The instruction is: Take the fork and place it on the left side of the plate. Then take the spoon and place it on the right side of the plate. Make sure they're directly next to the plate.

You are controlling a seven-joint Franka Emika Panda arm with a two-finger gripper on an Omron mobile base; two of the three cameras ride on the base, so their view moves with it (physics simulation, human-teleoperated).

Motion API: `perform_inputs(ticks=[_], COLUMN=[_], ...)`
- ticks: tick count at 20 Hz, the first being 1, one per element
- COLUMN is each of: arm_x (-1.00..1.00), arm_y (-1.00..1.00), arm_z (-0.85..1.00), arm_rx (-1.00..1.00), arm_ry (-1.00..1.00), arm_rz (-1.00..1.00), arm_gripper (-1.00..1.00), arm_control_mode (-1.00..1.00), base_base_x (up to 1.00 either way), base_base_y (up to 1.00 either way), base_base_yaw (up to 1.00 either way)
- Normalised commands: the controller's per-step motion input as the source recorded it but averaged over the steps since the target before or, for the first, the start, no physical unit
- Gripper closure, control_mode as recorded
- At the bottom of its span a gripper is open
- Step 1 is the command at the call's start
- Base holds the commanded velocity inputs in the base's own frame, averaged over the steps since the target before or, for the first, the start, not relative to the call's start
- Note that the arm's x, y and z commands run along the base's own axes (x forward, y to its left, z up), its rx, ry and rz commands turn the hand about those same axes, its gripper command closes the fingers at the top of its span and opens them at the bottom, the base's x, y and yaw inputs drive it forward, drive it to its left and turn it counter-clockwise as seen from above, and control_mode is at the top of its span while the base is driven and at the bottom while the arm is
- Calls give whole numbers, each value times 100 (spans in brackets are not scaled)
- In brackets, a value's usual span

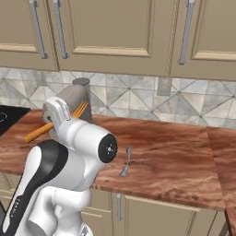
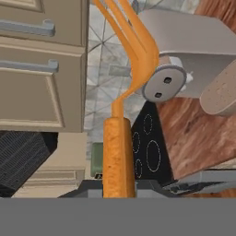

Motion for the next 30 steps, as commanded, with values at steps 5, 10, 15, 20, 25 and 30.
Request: perform_inputs(ticks=[5,10,15,20,25,30], arm_x=[0,0,0,0,0,0], arm_y=[0,0,0,0,0,0], arm_z=[0,0,0,0,0,0], arm_rx=[0,0,0,0,0,0], arm_ry=[0,0,0,0,0,0], arm_rz=[0,0,0,0,0,0], arm_gripper=[100,100,100,100,100,100], arm_control_mode=[100,100,100,100,100,100], base_base_x=[-68,-55,-5,0,-10,-38], base_base_y=[16,57,99,100,100,100], base_base_yaw=[25,22,3,0,0,-10])
